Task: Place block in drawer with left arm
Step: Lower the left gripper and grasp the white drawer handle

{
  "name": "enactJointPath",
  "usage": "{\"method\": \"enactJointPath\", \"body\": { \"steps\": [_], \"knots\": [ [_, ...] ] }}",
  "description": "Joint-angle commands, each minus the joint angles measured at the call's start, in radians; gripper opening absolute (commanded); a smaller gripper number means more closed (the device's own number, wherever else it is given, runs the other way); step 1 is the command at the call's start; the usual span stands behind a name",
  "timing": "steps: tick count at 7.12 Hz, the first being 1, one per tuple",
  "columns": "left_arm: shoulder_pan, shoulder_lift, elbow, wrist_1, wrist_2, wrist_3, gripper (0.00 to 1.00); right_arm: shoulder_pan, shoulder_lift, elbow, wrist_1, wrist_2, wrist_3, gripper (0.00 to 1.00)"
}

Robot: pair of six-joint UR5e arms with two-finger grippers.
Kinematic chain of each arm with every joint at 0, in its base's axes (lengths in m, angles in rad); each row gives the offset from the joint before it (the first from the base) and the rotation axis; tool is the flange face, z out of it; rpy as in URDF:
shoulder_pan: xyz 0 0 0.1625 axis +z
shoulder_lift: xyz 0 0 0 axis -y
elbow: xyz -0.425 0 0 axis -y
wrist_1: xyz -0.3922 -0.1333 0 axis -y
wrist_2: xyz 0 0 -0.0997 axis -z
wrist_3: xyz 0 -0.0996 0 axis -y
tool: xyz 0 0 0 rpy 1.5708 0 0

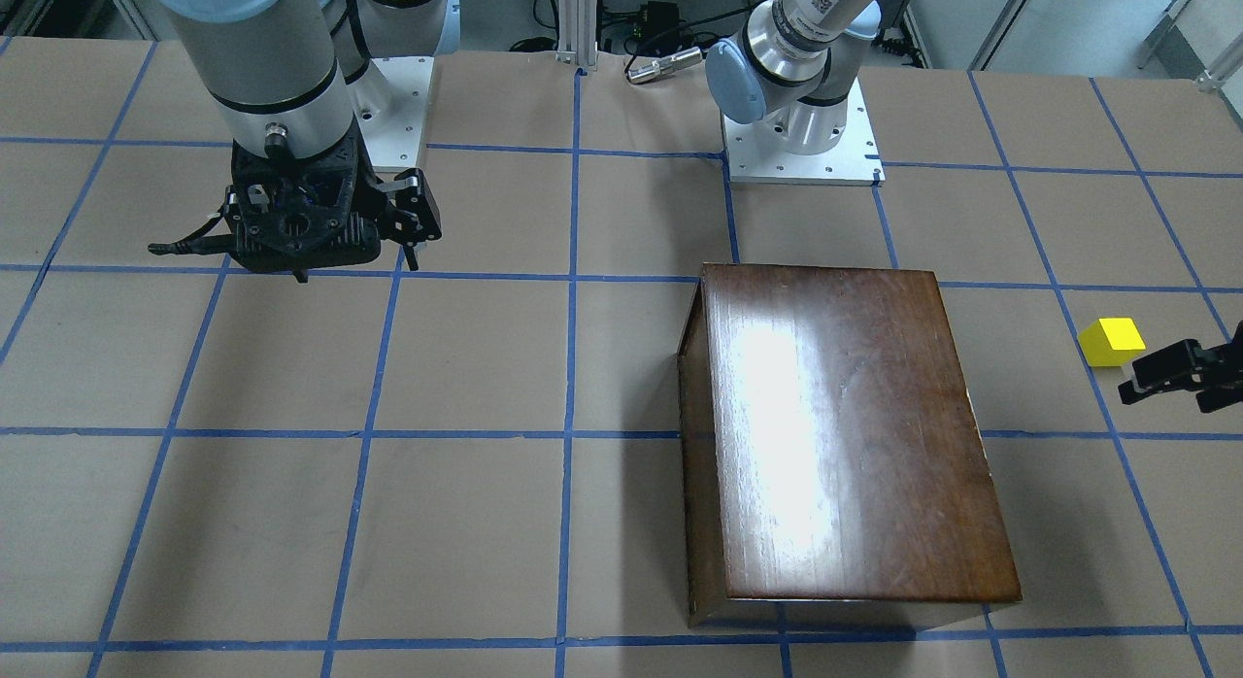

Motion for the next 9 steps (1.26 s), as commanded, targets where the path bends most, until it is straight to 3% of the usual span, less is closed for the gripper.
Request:
{"method": "enactJointPath", "body": {
  "steps": [1, 9],
  "knots": [
    [-0.012, -0.019, -0.003, -0.052, -0.146, 0.004, 1.0, 0.0, 0.0, 0.0, 0.0, 0.0, -0.001, 1.0],
    [-0.099, -0.039, -0.052, -0.053, -0.207, -0.013, 1.0, 0.0, 0.0, 0.0, 0.0, 0.0, 0.001, 1.0]
  ]
}}
